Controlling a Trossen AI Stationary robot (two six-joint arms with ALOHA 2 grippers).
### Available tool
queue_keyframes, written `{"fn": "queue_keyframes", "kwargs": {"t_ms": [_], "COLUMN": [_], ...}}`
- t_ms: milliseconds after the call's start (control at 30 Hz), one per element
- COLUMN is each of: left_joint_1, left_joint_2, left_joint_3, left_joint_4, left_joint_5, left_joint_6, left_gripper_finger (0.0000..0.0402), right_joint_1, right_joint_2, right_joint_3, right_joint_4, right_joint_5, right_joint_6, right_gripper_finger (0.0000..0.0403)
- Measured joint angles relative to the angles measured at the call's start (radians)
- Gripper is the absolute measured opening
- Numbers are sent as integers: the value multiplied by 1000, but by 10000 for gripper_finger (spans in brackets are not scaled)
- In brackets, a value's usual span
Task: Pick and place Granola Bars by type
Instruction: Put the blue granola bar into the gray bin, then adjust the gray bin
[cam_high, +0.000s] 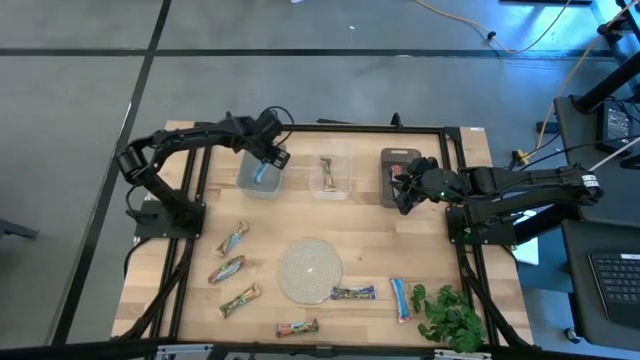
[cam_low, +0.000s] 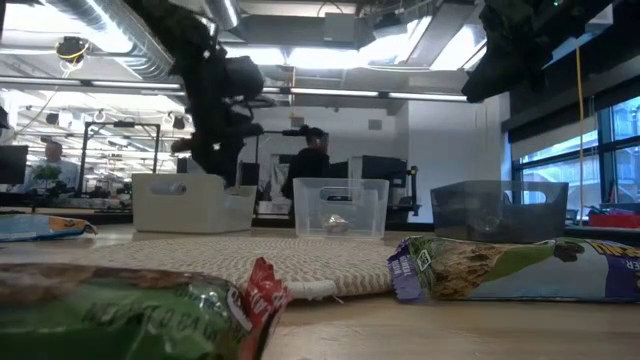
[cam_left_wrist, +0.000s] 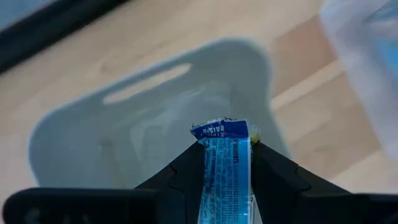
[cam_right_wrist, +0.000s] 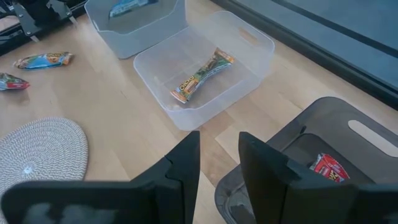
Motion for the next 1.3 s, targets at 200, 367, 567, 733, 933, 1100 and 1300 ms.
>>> {"fn": "queue_keyframes", "kwargs": {"t_ms": [200,367,567,733,933,1100,1300], "left_joint_1": [0,1,1,1,0,9,15], "left_joint_2": [-1,0,0,0,-1,-13,-102], "left_joint_3": [-59,-75,-75,-75,-75,-44,68], "left_joint_4": [31,53,54,54,54,16,-220], "left_joint_5": [-62,-83,-81,-72,-89,-46,-55], "left_joint_6": [-90,-125,-110,-110,-137,-72,158], "left_gripper_finger": [109,111,110,123,164,181,179], "right_joint_1": [0,0,0,0,0,0,0], "right_joint_2": [0,0,0,0,0,0,0], "right_joint_3": [0,0,0,0,0,0,0], "right_joint_4": [0,0,0,-1,-1,-1,-1], "right_joint_5": [2,2,2,2,2,1,-9], "right_joint_6": [0,-1,-1,-3,-7,-24,-22], "right_gripper_finger": [114,114,114,114,114,114,114]}}
